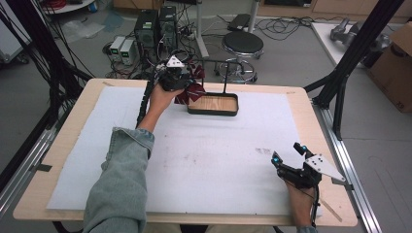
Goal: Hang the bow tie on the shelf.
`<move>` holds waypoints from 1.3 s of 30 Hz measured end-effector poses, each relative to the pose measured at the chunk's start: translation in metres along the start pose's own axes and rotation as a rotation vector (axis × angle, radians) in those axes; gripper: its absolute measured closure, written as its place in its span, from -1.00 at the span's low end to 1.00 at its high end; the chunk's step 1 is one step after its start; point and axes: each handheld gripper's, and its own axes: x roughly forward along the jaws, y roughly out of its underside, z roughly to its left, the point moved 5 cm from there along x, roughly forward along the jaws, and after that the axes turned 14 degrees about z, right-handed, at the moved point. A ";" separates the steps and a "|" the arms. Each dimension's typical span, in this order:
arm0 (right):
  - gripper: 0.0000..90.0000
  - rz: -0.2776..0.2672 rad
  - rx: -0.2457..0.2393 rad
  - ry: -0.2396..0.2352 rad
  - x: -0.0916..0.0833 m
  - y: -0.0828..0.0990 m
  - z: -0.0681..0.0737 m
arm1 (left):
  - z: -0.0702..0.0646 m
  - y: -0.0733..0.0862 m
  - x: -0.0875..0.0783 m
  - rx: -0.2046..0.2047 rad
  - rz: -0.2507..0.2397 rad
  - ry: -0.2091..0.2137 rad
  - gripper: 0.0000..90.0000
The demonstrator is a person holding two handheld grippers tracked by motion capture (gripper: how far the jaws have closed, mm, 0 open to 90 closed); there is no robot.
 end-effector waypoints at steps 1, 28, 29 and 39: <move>-0.75 0.000 0.001 0.000 0.000 0.000 0.000 | 0.000 0.000 0.000 -0.003 0.000 0.002 0.52; -0.75 0.002 0.005 0.004 0.000 0.000 -0.001 | 0.007 -0.001 -0.013 -0.024 -0.004 -0.008 0.11; -0.75 0.003 0.006 0.004 0.000 0.000 -0.001 | 0.008 -0.001 -0.015 -0.025 -0.008 -0.002 0.07; -0.75 0.004 0.010 0.006 0.000 0.000 0.000 | 0.011 0.001 -0.038 -0.023 -0.033 -0.006 -0.09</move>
